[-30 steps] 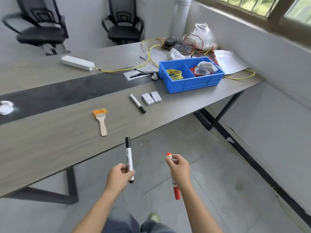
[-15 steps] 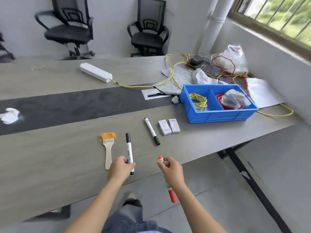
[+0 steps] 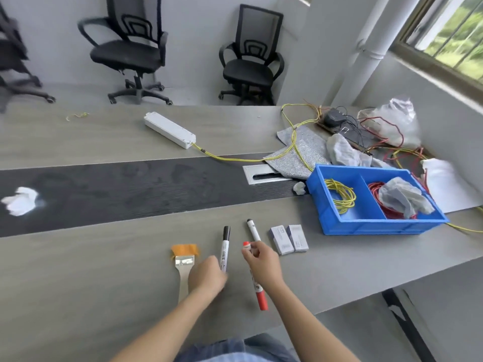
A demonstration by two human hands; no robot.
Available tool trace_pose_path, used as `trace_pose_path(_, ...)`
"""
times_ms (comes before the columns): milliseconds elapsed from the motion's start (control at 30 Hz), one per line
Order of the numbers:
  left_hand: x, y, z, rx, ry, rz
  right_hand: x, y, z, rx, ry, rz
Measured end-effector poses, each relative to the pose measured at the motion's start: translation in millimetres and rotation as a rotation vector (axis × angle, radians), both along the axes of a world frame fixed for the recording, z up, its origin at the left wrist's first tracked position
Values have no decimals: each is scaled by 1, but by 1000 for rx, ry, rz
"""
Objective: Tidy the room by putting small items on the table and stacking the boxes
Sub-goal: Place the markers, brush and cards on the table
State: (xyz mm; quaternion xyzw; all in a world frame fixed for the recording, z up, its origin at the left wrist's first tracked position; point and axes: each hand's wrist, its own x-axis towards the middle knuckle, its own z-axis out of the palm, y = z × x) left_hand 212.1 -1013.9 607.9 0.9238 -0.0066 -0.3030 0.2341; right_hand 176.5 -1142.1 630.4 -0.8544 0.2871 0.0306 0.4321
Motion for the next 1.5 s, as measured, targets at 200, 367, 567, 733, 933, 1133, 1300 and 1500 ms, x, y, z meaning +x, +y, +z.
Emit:
trace_pose_path(200,-10,7,-7,55,-30,-56,45,-5,1,-182,107,63)
trace_pose_path(367,-4,4,-4,45,-26,-64,63,-12,-9,-278,154,123)
trace_pose_path(567,-3,-3,0,9,-52,-20,68,-26,-7,-263,149,136)
trace_pose_path(733,-6,-8,-4,-20,-86,-11,58,-38,-3,-199,84,100)
trace_pose_path(933,-9,-27,2,-73,-141,50,24,-39,-12,-280,67,289)
trace_pose_path(1133,-20,-46,0,-181,-95,163,5,-50,-10,-331,-4,403)
trace_pose_path(1300,-36,-49,-8,-233,-114,351,-17,-69,-12,-356,-54,433)
trace_pose_path(1500,-86,-44,-10,-264,-129,651,-48,-87,-18,-323,-123,469)
